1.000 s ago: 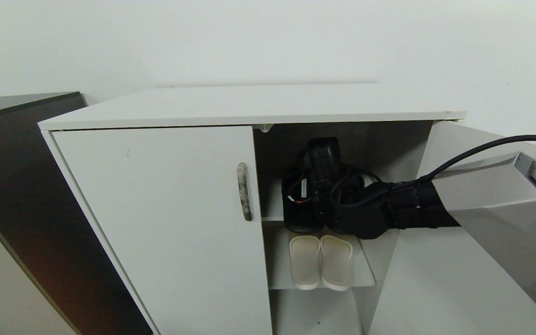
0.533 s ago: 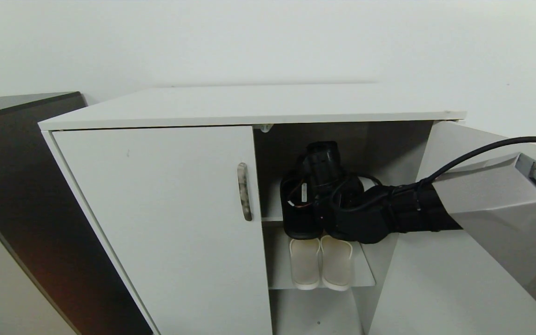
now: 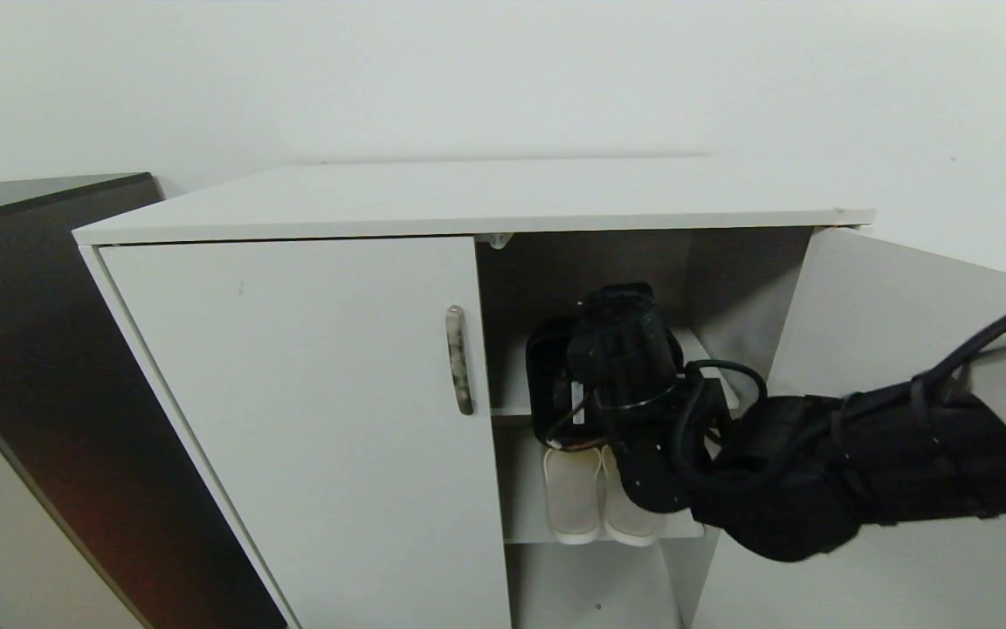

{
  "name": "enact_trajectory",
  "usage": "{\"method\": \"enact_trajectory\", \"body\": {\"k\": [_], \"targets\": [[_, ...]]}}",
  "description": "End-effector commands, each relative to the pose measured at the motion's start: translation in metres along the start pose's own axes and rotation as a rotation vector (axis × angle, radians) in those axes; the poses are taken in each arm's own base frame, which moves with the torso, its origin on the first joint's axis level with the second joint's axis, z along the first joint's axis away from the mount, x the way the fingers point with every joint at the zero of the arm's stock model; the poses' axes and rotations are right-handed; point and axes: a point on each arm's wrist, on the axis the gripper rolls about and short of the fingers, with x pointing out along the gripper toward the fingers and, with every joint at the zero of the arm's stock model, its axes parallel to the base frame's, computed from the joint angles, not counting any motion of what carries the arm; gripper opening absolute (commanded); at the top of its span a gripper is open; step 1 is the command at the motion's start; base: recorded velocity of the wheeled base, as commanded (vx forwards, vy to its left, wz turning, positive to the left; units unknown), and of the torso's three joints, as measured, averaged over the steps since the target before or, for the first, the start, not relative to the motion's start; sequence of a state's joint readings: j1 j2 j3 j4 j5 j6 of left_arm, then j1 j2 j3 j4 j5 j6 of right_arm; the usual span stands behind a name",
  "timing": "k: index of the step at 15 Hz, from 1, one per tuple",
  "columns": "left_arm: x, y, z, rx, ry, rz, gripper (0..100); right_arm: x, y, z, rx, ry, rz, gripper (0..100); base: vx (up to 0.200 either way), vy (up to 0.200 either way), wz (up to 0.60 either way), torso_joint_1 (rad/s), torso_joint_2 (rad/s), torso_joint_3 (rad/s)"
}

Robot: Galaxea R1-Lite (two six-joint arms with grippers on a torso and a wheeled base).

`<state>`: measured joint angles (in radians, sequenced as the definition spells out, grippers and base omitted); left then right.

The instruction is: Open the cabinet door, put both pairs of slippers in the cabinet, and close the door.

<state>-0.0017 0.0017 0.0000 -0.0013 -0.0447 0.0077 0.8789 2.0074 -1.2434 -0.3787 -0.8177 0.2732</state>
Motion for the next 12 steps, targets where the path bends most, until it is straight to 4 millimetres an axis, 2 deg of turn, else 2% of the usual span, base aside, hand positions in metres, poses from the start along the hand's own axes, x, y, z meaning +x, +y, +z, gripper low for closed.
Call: {"method": "enact_trajectory", "body": {"k": [1,2,5,7,12], "targets": [[0.000,0.000,0.000,0.000,0.000,0.000,0,-0.039,-0.010,-0.008,-0.007,-0.008,0.064,100,0.000,0.000,0.00,0.000,0.00,0.000],[0.000,0.000,0.000,0.002,0.000,0.000,0,-0.043,-0.015,-0.015,-0.009,-0.004,0.074,0,0.000,0.000,0.00,0.000,0.00,0.000],[0.000,0.000,0.000,0.002,0.000,0.000,0,-0.060,-0.028,-0.030,0.010,-0.027,0.134,0,0.000,0.000,0.00,0.000,0.00,0.000],[0.000,0.000,0.000,0.000,0.000,0.000,0,-0.064,-0.028,-0.035,-0.006,-0.024,0.143,0,0.000,0.000,0.00,0.000,0.00,0.000],[0.000,0.000,0.000,0.000,0.000,0.000,0,-0.062,-0.026,-0.039,-0.016,-0.015,0.142,0,0.000,0.000,0.00,0.000,0.00,0.000]]}}
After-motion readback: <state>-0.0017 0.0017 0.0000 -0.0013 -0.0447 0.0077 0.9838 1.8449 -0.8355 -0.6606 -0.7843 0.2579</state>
